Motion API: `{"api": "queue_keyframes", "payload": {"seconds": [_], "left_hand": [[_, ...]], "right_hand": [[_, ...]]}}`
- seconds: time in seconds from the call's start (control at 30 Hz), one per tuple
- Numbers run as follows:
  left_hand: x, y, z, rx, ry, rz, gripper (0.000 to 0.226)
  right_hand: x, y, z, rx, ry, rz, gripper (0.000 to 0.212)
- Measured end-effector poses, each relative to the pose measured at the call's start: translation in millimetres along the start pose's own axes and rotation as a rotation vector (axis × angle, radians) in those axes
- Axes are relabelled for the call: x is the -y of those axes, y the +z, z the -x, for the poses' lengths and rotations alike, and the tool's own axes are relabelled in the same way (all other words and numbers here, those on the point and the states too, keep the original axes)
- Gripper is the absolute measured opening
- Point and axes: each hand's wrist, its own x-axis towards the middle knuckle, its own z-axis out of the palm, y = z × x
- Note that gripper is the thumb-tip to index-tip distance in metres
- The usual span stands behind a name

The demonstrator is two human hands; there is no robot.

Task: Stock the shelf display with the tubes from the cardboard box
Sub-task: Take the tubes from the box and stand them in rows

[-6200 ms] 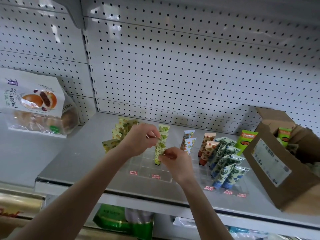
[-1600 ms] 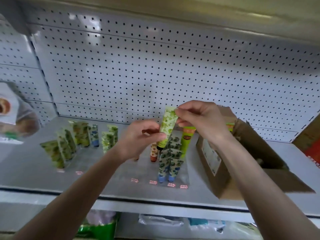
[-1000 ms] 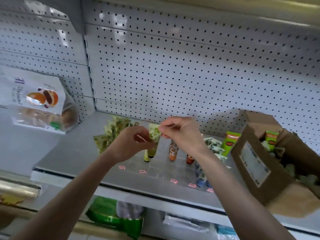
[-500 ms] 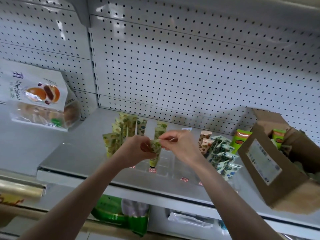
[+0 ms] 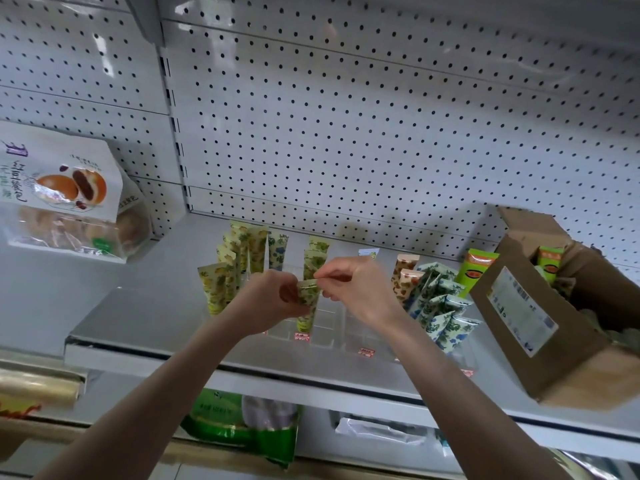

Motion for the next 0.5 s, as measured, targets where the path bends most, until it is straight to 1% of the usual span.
{"api": "queue_keyframes", "payload": {"seconds": [0.5], "left_hand": [[-4.1,-3.3,4.2,0.010,-0.014,-0.025,0.015]], "right_hand": [[-2.4,1.4,-0.6,0.019,0.016,-0.036,0.011]]}}
